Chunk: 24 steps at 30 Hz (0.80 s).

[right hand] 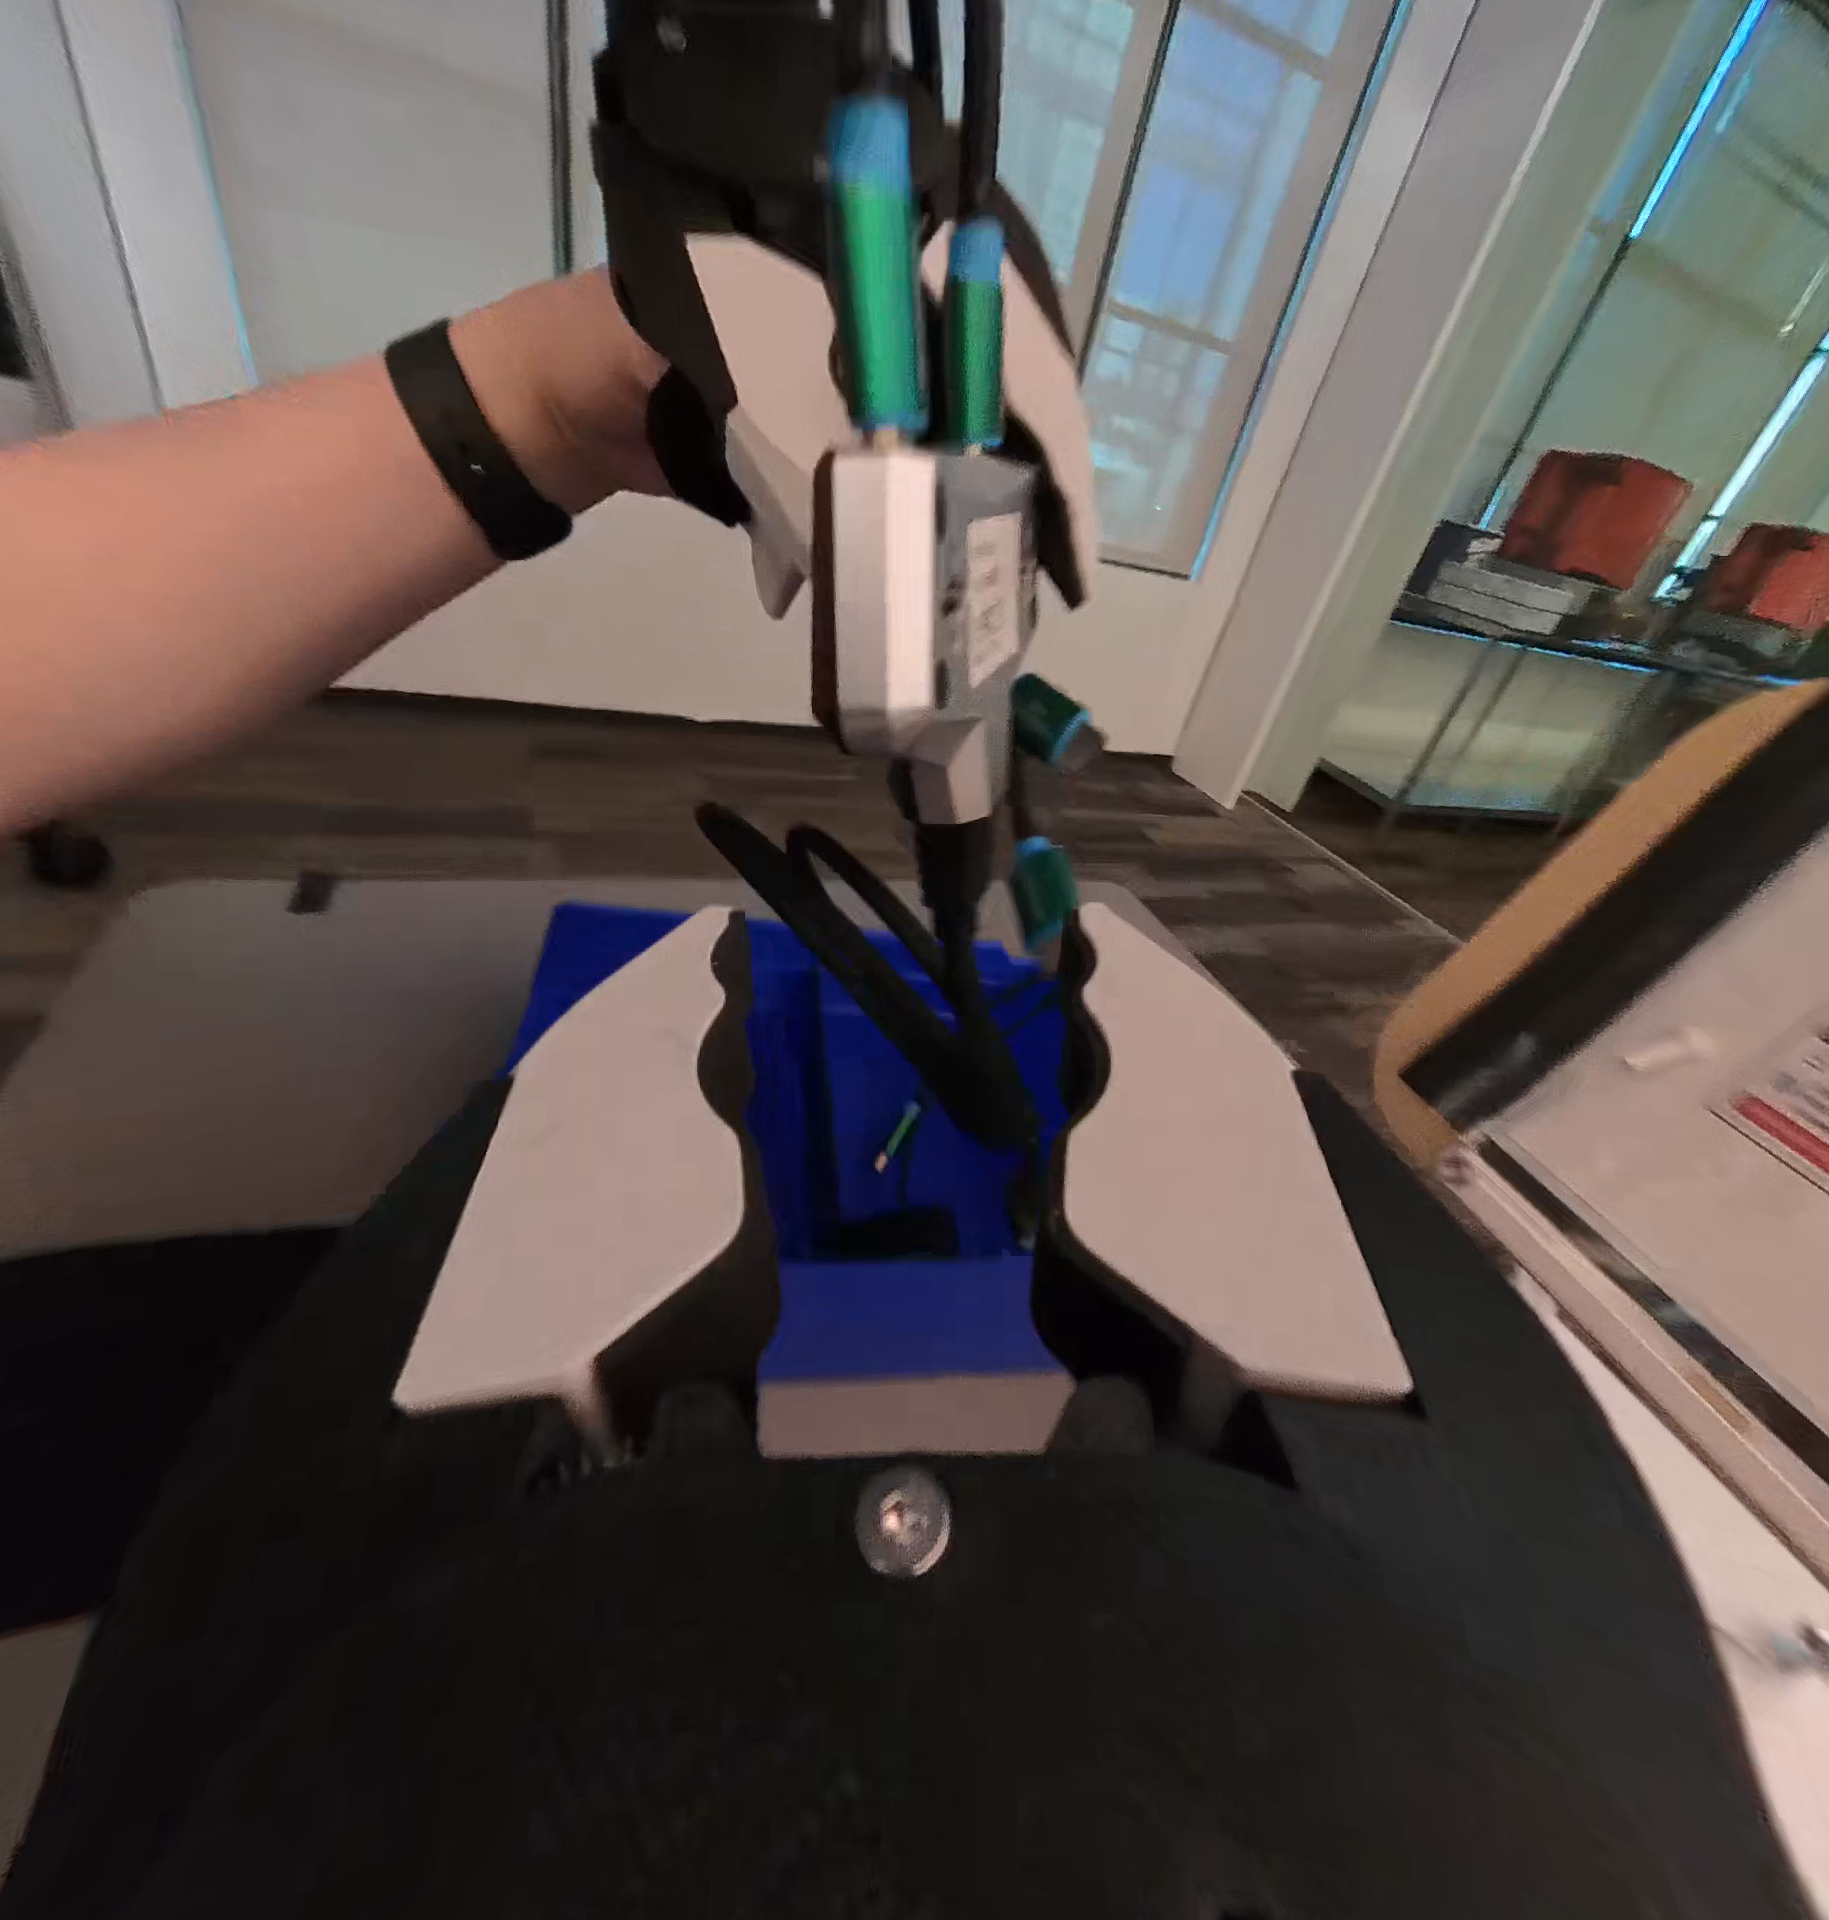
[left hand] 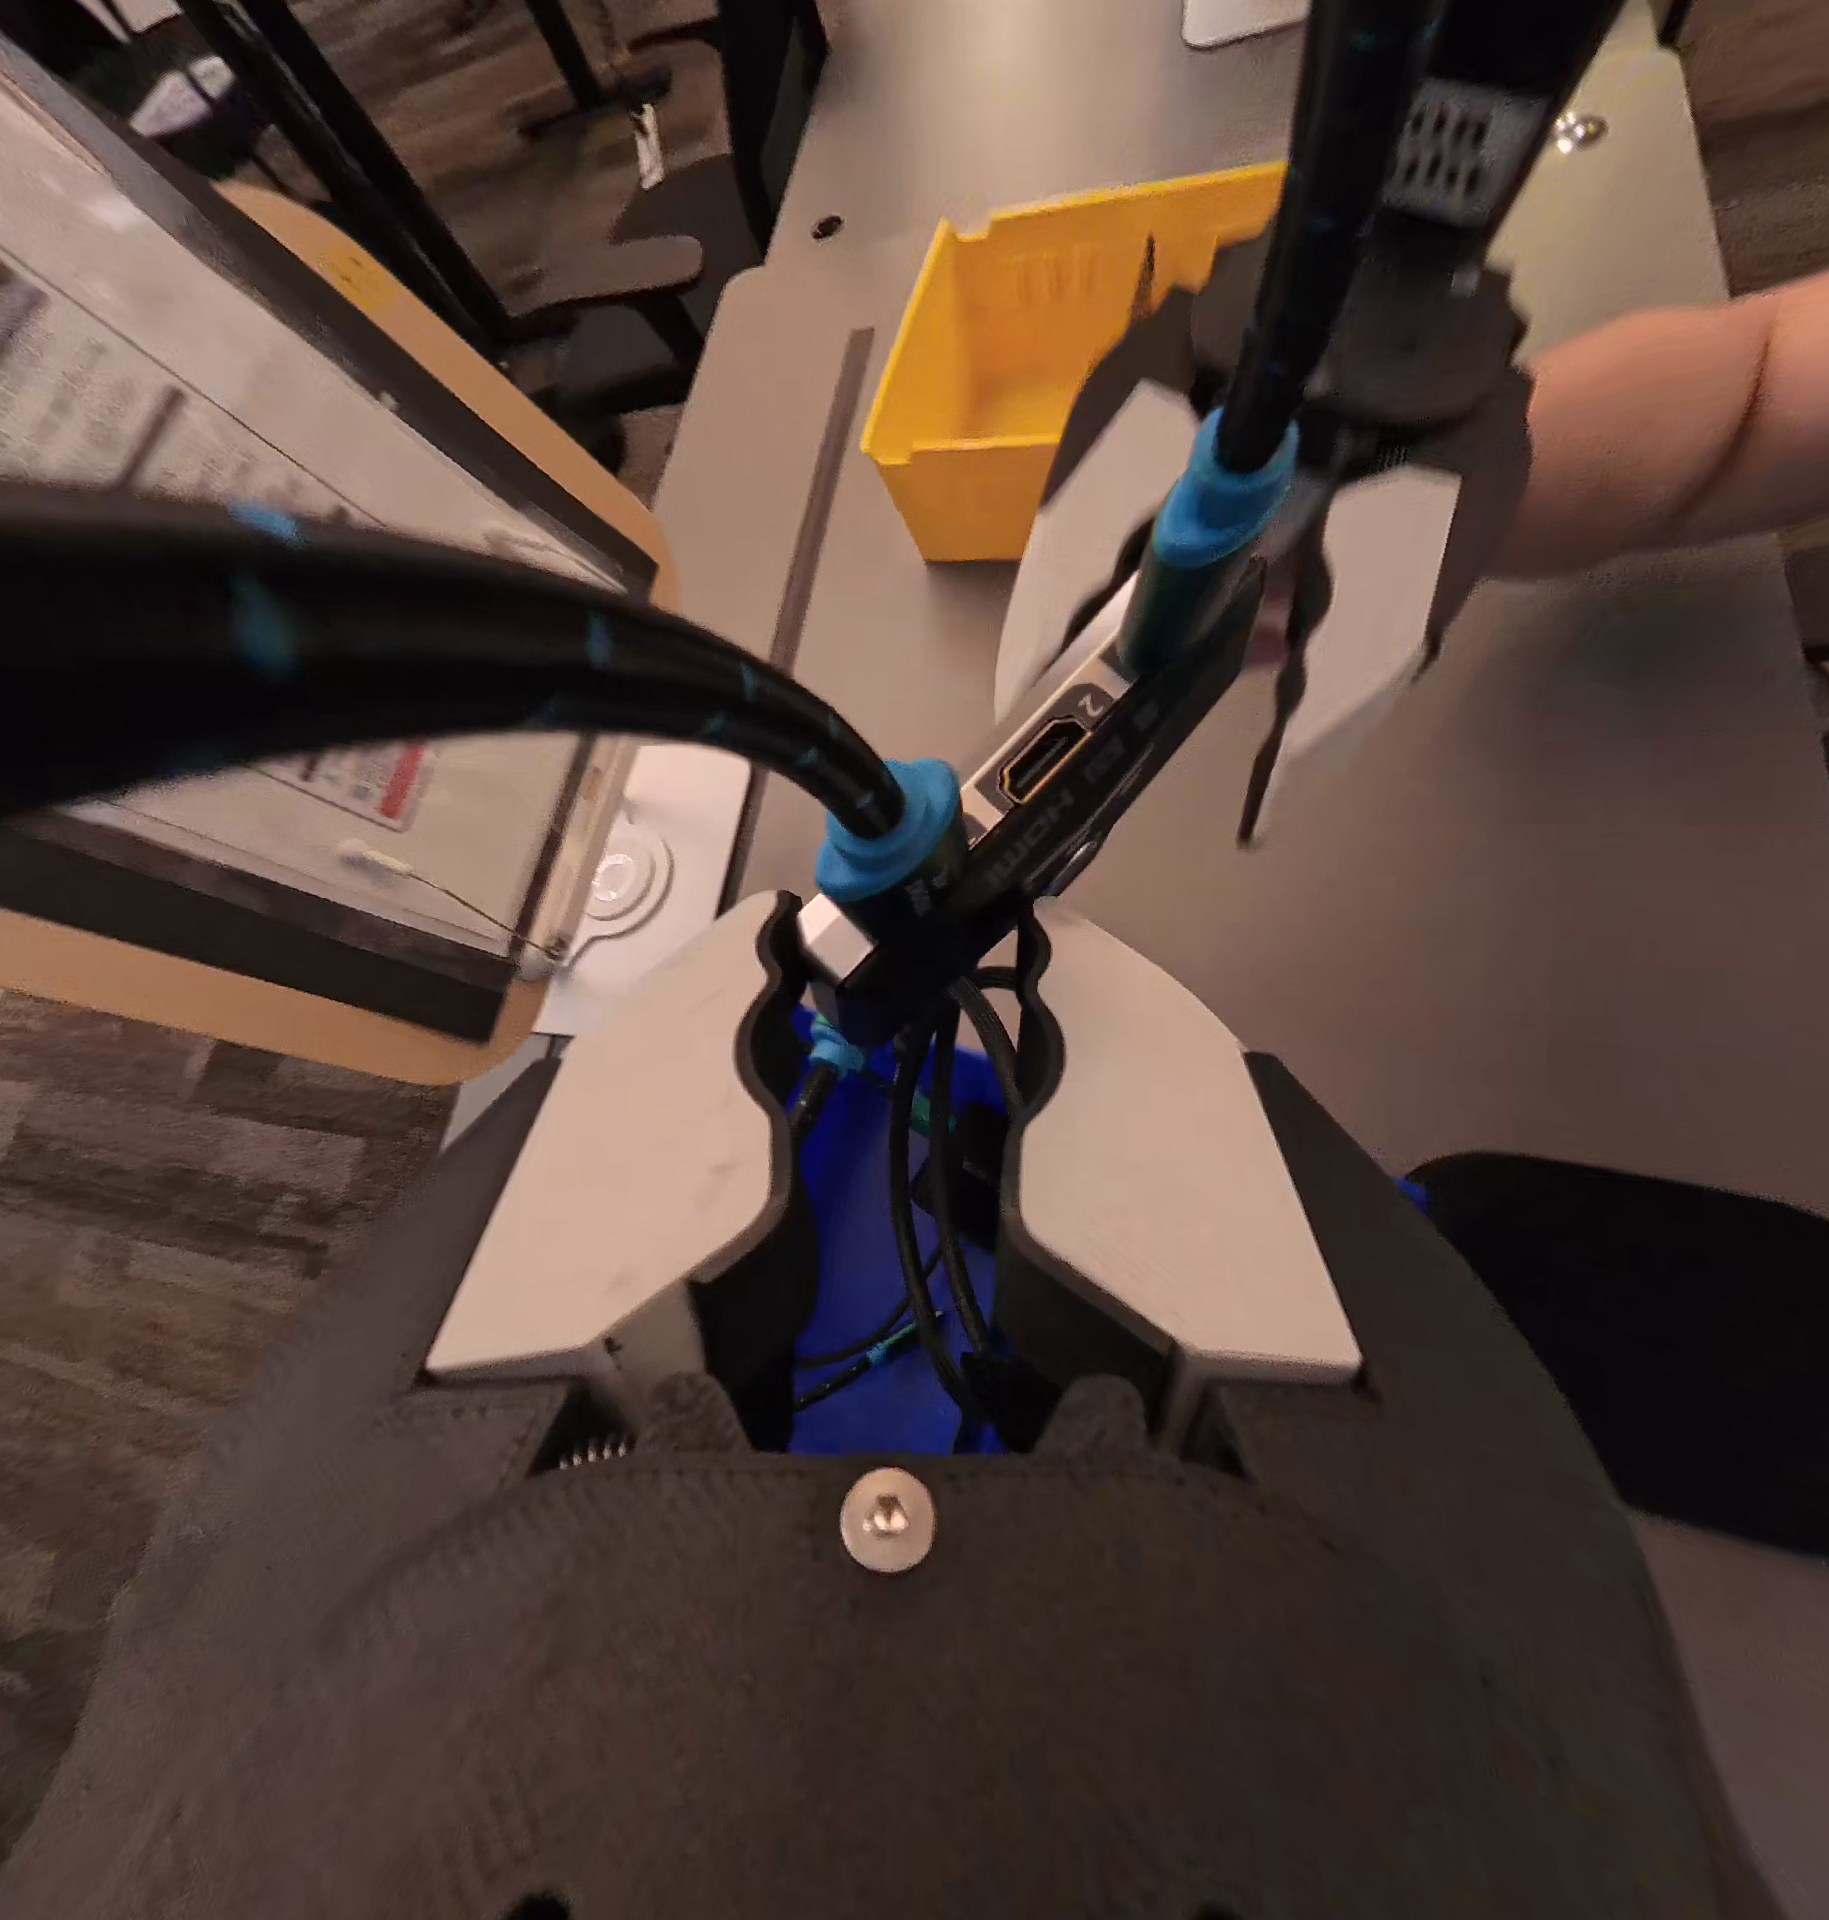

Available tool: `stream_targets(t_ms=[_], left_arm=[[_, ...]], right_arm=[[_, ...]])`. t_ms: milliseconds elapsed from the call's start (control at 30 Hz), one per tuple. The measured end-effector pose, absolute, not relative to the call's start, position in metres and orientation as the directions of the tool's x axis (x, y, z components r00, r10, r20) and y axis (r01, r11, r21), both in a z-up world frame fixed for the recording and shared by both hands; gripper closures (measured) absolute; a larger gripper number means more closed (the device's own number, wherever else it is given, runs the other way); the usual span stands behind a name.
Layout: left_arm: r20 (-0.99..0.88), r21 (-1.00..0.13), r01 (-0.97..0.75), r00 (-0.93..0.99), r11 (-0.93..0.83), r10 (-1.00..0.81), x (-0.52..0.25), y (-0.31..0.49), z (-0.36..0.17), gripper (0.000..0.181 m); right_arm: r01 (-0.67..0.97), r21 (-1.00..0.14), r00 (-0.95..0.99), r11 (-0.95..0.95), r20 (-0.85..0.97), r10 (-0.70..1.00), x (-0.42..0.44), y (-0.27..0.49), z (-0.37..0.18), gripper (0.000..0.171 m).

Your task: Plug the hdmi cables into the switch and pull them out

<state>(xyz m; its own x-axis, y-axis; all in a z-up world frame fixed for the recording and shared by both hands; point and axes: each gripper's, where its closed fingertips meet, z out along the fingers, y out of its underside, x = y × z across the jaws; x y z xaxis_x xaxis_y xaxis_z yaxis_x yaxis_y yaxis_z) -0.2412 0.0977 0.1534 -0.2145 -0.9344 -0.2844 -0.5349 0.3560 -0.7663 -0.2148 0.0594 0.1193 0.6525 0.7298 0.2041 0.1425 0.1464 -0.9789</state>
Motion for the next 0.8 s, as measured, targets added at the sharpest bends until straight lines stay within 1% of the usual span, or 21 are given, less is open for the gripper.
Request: stream_targets(t_ms=[67, 100, 167, 233, 267, 333, 367, 433, 500, 533, 567, 633, 700, 800], left_arm=[[-0.307, -0.762, -0.538, -0.191, 0.361, -0.933, -0.239, 0.088, 0.180, 0.143], [-0.325, -0.755, -0.541, -0.184, 0.372, -0.927, -0.238, 0.082, 0.192, 0.143], [-0.359, -0.733, -0.554, -0.178, 0.394, -0.916, -0.234, 0.067, 0.217, 0.143], [-0.379, -0.717, -0.568, -0.168, 0.403, -0.910, -0.228, 0.050, 0.238, 0.143], [-0.385, -0.718, -0.570, -0.155, 0.401, -0.910, -0.224, 0.043, 0.249, 0.142], [-0.390, -0.743, -0.557, -0.092, 0.372, -0.916, -0.214, 0.032, 0.271, 0.142], [-0.380, -0.765, -0.542, -0.057, 0.348, -0.923, -0.209, 0.027, 0.279, 0.142], [-0.335, -0.823, -0.495, 0.022, 0.280, -0.942, -0.201, 0.018, 0.288, 0.128], [-0.262, -0.869, -0.451, 0.064, 0.206, -0.963, -0.196, 0.007, 0.279, 0.109], [-0.227, -0.888, -0.428, 0.096, 0.166, -0.969, -0.195, 0.003, 0.268, 0.106], [-0.193, -0.909, -0.397, 0.128, 0.128, -0.973, -0.193, -0.002, 0.254, 0.105], [-0.148, -0.943, -0.315, 0.120, 0.103, -0.982, -0.191, -0.024, 0.224, 0.107], [-0.125, -0.961, -0.260, 0.112, 0.092, -0.986, -0.194, -0.045, 0.190, 0.121], [-0.014, -0.978, -0.208, 0.156, -0.019, -0.988, -0.217, -0.054, 0.148, 0.121]], right_arm=[[0.159, -0.977, 0.685, 0.145, 0.215, 0.697, -0.224, 0.071, 0.131, 0.113], [0.174, -0.970, 0.696, 0.169, 0.243, 0.676, -0.227, 0.075, 0.140, 0.113], [0.154, -0.960, 0.695, 0.232, 0.273, 0.665, -0.232, 0.074, 0.168, 0.116], [0.136, -0.942, 0.666, 0.306, 0.315, 0.676, -0.233, 0.062, 0.202, 0.135], [0.152, -0.929, 0.661, 0.338, 0.350, 0.664, -0.229, 0.055, 0.217, 0.151], [0.186, -0.927, 0.675, 0.325, 0.361, 0.644, -0.215, 0.045, 0.237, 0.152], [0.164, -0.938, 0.673, 0.305, 0.332, 0.660, -0.207, 0.038, 0.244, 0.153], [0.098, -0.951, 0.684, 0.293, 0.278, 0.674, -0.186, 0.026, 0.249, 0.155], [0.057, -0.968, 0.694, 0.246, 0.215, 0.687, -0.163, 0.020, 0.237, 0.156], [0.040, -0.975, 0.700, 0.218, 0.183, 0.691, -0.151, 0.020, 0.225, 0.156], [0.019, -0.983, 0.703, 0.183, 0.143, 0.697, -0.141, 0.021, 0.211, 0.155], [-0.020, -0.992, 0.710, 0.126, 0.074, 0.700, -0.121, 0.023, 0.182, 0.155], [-0.035, -0.996, 0.726, 0.081, 0.030, 0.687, -0.100, 0.025, 0.153, 0.155], [-0.059, -0.996, 0.744, 0.061, -0.003, 0.668, -0.073, 0.025, 0.124, 0.155]])
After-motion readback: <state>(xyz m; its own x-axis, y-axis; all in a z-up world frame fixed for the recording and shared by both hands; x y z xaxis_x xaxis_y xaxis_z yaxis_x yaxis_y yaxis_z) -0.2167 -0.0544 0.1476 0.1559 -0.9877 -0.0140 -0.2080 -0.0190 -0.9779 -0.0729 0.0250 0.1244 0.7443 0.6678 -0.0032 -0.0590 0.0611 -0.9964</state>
